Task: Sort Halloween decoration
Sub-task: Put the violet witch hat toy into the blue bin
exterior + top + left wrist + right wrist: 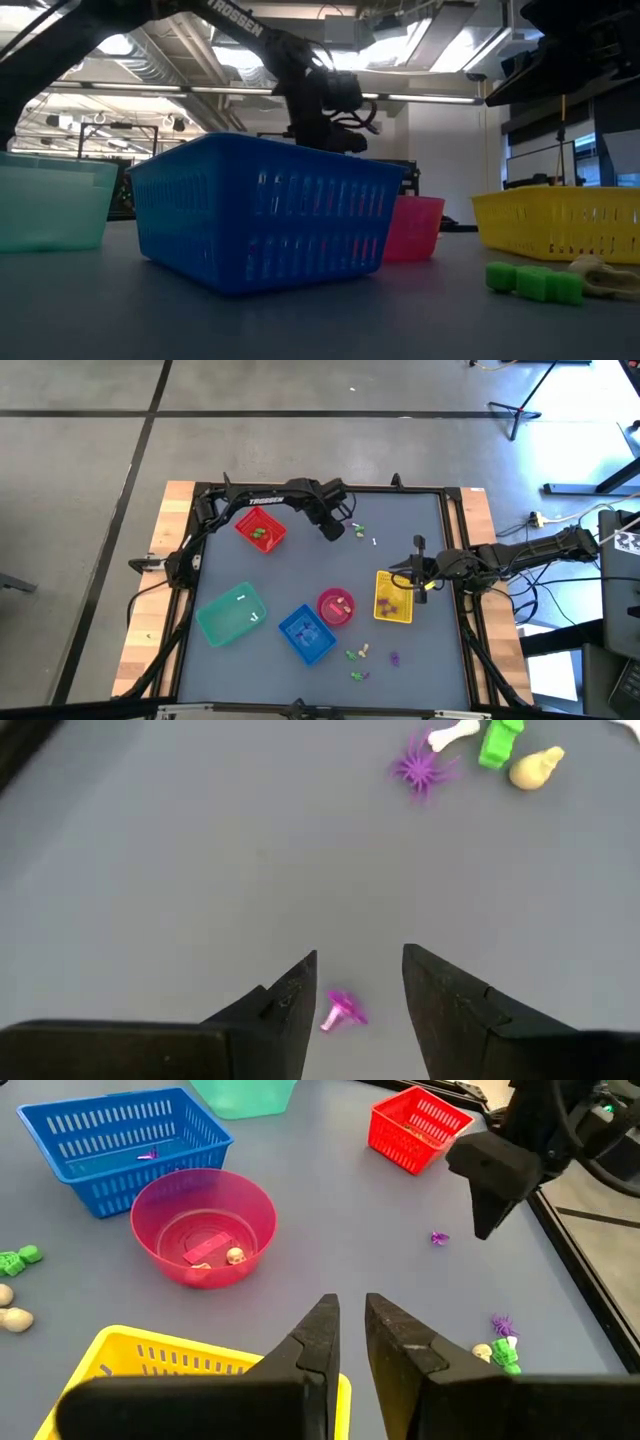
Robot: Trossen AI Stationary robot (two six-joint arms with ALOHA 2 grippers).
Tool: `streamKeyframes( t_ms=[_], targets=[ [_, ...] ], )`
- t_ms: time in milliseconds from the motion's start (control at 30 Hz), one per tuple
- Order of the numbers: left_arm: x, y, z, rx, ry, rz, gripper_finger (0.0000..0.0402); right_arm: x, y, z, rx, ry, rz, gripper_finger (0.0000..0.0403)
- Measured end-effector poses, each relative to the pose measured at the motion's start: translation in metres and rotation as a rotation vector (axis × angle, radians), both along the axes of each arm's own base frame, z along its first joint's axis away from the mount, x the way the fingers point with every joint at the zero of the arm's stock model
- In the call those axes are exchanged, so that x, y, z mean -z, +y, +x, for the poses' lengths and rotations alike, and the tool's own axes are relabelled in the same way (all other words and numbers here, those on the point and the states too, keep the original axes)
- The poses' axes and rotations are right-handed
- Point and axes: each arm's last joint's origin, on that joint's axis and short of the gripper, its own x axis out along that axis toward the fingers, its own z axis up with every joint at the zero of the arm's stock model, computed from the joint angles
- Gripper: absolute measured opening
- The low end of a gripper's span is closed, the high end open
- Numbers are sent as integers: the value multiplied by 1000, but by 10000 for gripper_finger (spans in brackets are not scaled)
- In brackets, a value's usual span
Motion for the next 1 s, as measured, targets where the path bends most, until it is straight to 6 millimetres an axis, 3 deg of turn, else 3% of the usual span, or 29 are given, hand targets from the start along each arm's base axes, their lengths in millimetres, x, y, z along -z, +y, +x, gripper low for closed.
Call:
streamKeyframes(
  t_ms=[400, 1000],
  targets=[
    [25, -11, -10, -141, 72, -78, 135, 0, 1, 0, -18, 2, 10, 51],
    [51, -23, -17, -153, 82, -78, 135, 0, 1, 0, -19, 2, 7, 51]
  ],
)
